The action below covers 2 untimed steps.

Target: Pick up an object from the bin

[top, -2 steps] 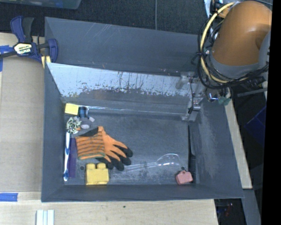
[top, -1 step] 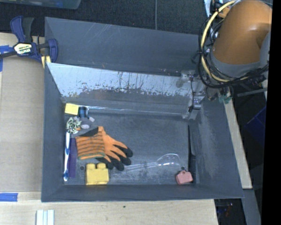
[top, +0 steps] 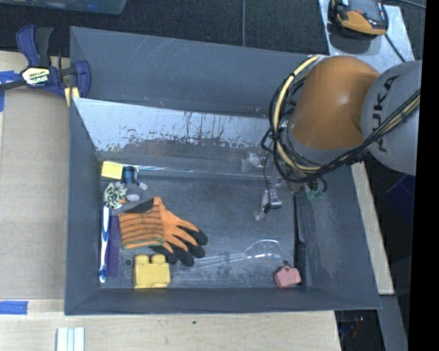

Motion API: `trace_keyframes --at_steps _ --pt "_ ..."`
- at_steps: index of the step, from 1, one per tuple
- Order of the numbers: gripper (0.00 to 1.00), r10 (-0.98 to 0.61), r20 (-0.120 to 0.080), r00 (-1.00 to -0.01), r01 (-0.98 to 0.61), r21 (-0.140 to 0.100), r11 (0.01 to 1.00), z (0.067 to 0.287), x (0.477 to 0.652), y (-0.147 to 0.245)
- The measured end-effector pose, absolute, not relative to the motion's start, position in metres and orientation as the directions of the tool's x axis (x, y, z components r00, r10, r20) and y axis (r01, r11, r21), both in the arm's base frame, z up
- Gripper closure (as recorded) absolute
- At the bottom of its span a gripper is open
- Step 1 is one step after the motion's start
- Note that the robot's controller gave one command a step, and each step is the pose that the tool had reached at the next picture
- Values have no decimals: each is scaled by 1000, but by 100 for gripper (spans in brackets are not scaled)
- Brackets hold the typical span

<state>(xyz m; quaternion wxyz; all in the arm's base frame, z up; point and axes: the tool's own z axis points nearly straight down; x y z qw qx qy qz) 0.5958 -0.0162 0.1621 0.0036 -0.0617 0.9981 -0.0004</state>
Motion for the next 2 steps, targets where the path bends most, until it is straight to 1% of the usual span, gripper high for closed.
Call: trace_keyframes --at_steps 1,2 --pt "0 -175 -9 -984 -175 -4 984 153 566 -6" --pt "0 -176 -14 -984 -175 -3 984 154 570 59"
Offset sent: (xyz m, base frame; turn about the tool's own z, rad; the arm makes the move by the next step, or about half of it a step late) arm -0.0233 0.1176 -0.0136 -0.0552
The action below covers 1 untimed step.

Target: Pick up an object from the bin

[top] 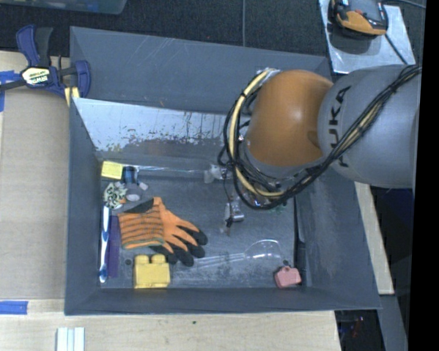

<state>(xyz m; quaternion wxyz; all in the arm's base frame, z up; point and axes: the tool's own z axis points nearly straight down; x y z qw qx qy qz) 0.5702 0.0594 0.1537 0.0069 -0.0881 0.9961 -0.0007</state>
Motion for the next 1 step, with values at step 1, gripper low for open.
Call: trace_keyframes --at_steps 1 --pt "0 -242 -20 -970 -242 -8 970 78 530 10"
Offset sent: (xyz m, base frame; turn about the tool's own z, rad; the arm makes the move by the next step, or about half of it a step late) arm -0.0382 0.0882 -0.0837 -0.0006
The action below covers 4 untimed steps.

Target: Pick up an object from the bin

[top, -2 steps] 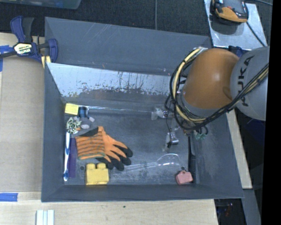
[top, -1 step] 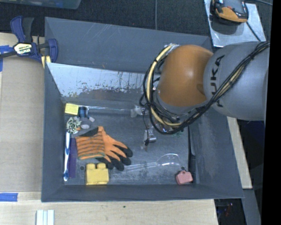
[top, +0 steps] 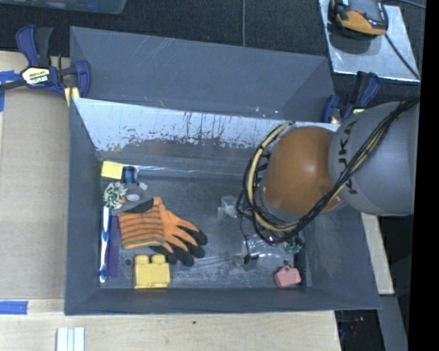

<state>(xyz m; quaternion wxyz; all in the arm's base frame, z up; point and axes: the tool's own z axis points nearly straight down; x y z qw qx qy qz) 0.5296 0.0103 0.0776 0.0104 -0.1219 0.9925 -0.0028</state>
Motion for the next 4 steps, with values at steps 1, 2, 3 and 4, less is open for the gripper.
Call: trace_keyframes --at_steps 1,2,3,4 --pt "100 -180 -33 -983 -181 5 984 71 533 152" --pt "100 -177 -33 -984 -177 2 984 71 533 149" --pt "100 -178 -35 -983 -178 2 984 74 533 148" --pt "100 -178 -34 -983 -178 2 984 89 533 148"
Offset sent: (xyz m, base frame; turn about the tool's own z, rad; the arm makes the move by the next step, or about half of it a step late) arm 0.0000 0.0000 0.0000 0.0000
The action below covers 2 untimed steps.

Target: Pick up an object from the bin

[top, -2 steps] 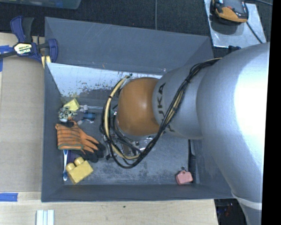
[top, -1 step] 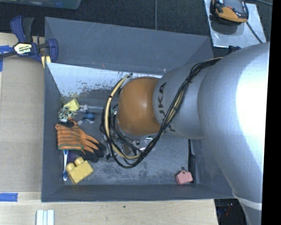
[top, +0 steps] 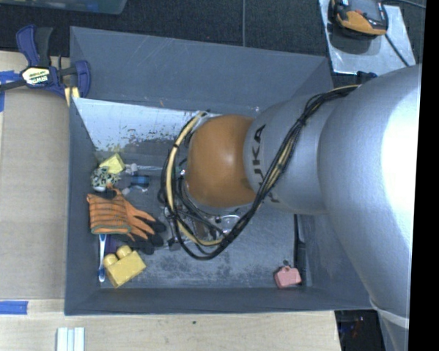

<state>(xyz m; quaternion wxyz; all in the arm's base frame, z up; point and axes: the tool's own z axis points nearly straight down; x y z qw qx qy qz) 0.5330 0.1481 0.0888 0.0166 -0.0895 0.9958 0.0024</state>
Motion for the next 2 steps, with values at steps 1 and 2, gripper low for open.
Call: trace_keyframes --at_steps 1,2 --pt "100 -178 -35 -983 -179 2 984 106 533 148" --pt "100 -179 -36 -983 -179 2 984 124 533 148"
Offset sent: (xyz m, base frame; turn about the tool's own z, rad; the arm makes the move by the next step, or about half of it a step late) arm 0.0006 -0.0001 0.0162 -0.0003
